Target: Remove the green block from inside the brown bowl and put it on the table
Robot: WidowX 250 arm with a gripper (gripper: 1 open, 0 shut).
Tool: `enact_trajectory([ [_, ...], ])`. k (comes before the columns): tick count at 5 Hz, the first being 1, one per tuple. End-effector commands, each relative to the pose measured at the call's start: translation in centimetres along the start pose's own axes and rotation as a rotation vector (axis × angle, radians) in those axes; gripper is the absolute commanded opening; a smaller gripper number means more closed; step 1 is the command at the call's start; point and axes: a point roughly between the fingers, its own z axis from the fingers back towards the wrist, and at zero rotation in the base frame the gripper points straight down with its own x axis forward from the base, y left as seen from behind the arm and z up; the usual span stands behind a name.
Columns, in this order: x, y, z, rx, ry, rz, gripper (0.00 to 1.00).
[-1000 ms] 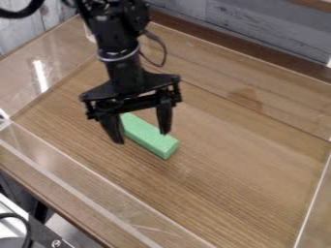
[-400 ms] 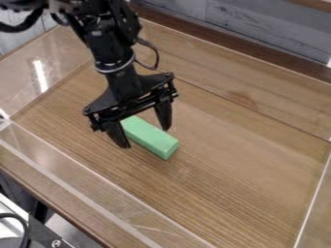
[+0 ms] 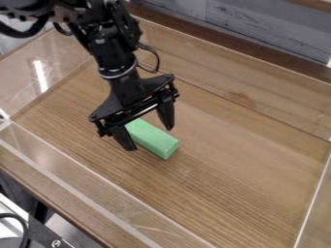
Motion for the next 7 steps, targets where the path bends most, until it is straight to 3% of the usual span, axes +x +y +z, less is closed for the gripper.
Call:
enact_trajectory([
  [1,0.5,-0.4,0.0,-0.028,-0.013,0.041,1.0],
  [4,0.9,-0.4,-1.6,-0.047,-0.005,0.127,1.0],
  [5,0.8,-0.4,-2.1,-0.048,-0.003,0.138,0.0],
  [7,0.3,-0.1,-2.4,-0.025,0.018,0.15,0.0],
])
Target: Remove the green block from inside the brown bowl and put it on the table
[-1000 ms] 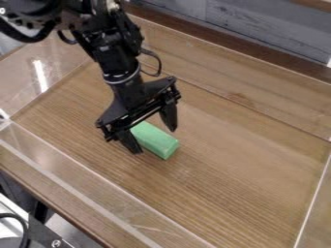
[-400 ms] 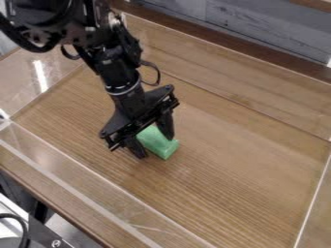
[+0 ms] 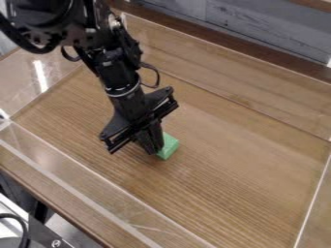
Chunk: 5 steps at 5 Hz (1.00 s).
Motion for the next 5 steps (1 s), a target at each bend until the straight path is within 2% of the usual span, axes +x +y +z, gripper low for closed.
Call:
enact_trajectory([
  [1,-0.1,-0.23,0.16,-0.003,-0.001,0.001,0.0],
  [5,-0.54,0.39,-0.25,0.054,0.036,0.004,0.0],
])
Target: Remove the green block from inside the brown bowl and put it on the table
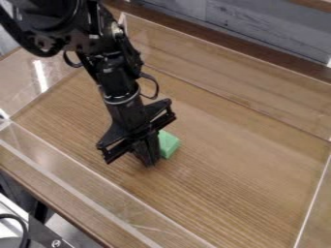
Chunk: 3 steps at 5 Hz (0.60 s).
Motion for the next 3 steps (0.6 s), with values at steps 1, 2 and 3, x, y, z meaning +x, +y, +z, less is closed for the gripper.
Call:
enact_trajectory([
  [1,0.06,-0.62,0.73,-0.005,-0.01,-0.029,0.0],
  [2,-0.01,-0.55,0.98,0.012,-0.004,-0.043,0.0],
  [3,-0.06,-0.5,1.2,0.027,0.003,-0.058,0.0],
])
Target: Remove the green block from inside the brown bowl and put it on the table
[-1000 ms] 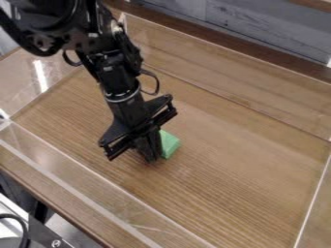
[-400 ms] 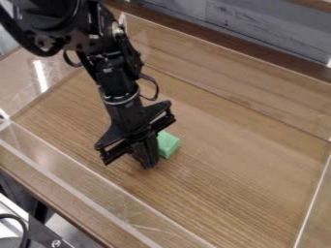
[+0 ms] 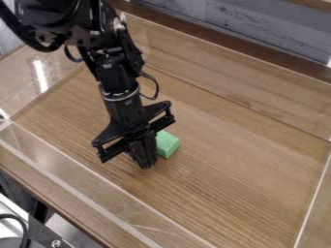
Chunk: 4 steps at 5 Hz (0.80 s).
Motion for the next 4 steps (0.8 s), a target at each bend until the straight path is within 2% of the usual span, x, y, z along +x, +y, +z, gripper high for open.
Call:
enact_trajectory([
  [1,0.18,-0.81,1.01,-0.016,-0.02,-0.041,0.0],
  [4,0.21,-0.76,1.71,0.019,-0.008,-0.118,0.0],
])
